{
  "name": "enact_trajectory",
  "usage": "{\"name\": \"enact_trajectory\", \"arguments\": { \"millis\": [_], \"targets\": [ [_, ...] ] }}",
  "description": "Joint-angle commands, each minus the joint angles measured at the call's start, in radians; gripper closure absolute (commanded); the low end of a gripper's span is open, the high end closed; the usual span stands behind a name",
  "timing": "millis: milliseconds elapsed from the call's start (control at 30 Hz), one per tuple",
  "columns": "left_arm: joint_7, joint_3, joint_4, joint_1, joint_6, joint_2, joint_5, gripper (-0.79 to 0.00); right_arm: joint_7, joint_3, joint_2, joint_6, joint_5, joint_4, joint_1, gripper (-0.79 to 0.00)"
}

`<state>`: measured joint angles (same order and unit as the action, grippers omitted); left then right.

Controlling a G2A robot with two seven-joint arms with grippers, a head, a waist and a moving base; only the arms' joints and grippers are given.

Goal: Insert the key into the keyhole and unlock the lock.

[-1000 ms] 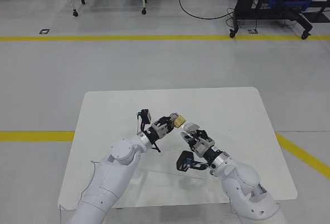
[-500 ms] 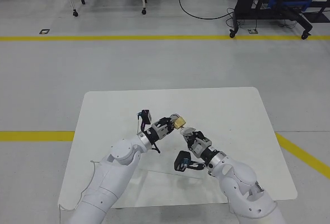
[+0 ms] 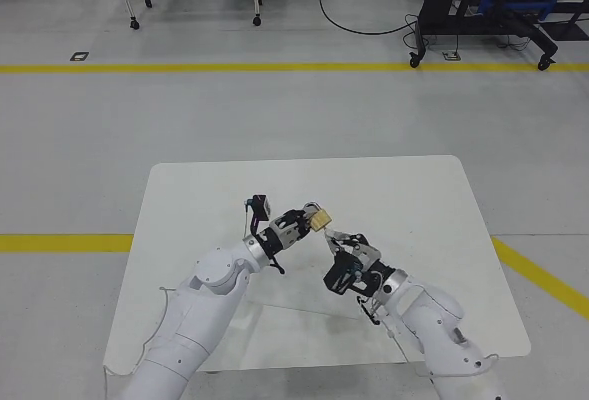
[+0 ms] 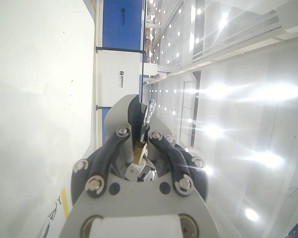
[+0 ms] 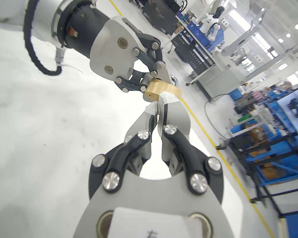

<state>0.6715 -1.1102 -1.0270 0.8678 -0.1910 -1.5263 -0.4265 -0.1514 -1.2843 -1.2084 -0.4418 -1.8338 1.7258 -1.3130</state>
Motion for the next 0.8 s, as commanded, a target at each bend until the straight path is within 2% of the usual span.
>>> {"name": "enact_trajectory", "arguments": {
  "millis": [0, 400, 567, 633, 700, 767],
  "targets": [
    [0.006, 0.0, 0.0, -0.001, -0.004, 0.001, 0.0, 0.0, 0.021, -0.02, 0.0, -0.052, 0.112, -0.01, 0.008, 0.0],
    [0.032, -0.008, -0.003, -0.001, -0.065, 0.003, -0.014, 0.0, 0.185, -0.078, 0.002, -0.252, 0.565, -0.067, 0.042, 0.0],
    [0.033, -0.009, -0.003, -0.002, -0.079, 0.004, -0.016, 0.0, 0.209, -0.088, 0.007, -0.205, 0.511, -0.035, 0.044, 0.0],
    [0.029, -0.012, -0.003, -0.002, -0.088, 0.004, -0.018, 0.0, 0.187, -0.089, 0.012, -0.131, 0.356, 0.014, 0.031, 0.0],
    [0.016, -0.014, -0.004, -0.002, -0.104, 0.005, -0.01, 0.0, 0.113, -0.085, 0.014, -0.067, 0.266, 0.047, 0.001, -0.077],
    [-0.001, -0.015, -0.004, -0.004, -0.133, 0.007, 0.02, 0.0, 0.069, -0.083, 0.017, 0.028, 0.129, 0.078, -0.027, -0.413]
  ]
}}
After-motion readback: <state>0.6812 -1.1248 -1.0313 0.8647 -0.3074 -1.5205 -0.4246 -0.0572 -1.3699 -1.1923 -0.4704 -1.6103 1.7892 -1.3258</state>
